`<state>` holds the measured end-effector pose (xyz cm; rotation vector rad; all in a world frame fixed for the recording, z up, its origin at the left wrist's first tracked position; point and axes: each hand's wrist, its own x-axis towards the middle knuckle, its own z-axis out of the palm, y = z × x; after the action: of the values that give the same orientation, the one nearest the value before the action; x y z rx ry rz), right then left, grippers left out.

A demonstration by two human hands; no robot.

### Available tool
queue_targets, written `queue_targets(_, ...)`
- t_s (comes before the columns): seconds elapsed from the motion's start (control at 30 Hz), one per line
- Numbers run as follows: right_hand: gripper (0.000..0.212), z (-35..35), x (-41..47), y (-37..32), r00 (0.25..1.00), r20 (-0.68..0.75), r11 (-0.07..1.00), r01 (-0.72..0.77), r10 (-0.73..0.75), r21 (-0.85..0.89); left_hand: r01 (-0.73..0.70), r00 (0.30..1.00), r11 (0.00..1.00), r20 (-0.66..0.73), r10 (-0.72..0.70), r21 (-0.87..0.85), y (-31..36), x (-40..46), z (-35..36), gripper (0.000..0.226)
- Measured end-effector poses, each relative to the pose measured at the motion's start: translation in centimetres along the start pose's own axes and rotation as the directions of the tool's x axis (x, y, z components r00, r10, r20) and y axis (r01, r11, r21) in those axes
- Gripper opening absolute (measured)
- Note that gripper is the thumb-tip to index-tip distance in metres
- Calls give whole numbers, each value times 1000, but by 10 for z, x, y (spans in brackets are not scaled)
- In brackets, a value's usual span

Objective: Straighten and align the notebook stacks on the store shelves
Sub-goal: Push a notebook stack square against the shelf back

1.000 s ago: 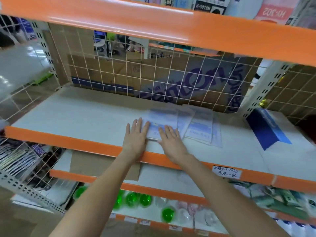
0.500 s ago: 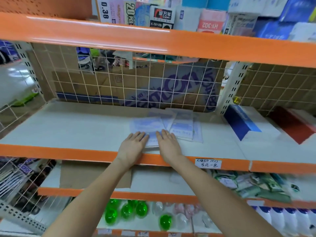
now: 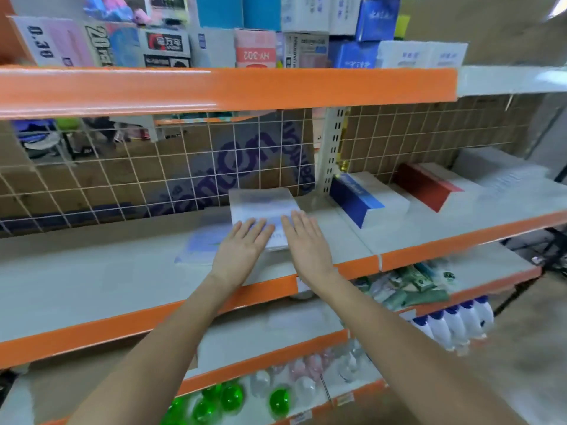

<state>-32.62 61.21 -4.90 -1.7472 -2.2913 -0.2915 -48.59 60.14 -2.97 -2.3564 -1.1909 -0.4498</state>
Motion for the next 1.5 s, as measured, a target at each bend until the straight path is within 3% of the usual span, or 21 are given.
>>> queue_targets(0.23, 59, -14, -50, 90, 988, -12, 979, -157, 157, -128, -168, 981, 984, -105, 161, -66, 80, 56, 11, 49)
queue_targets(0.43, 58, -18, -81, 171, 973, -38, 966, -229, 226, -116, -273, 954, 961, -143, 263, -50, 147, 109, 16, 34)
queue_targets(0.6, 58, -28, -107, 259, 967, -101, 965, -242, 233, -100, -298, 932, 954, -222, 285, -24, 219, 165, 19, 34)
queue_targets(0.9, 58, -60, -168, 420, 946, -50, 937, -324, 321, -128, -379, 895, 924, -276, 350, -55, 368, 260, 19, 37)
queue_targets(1.1, 55, -69, -191, 501, 908, -121, 902, -415, 402, -118, -465, 855, 881, -297, 424, -81, 430, 328, 24, 43)
queue_targets(1.2, 56, -69, -191, 538, 890, -123, 887, -451, 438, -101, -518, 808, 855, -343, 479, -27, 453, 364, 38, 29)
queue_targets(1.33, 59, -69, -178, 593, 881, -133, 874, -470, 455, -125, -534, 787, 845, -358, 502, 11, 477, 420, 58, 34)
queue_targets(1.5, 60, -68, -139, 670, 889, -125, 880, -454, 440, -138, -456, 853, 889, -309, 420, -49, 500, 488, 86, 50)
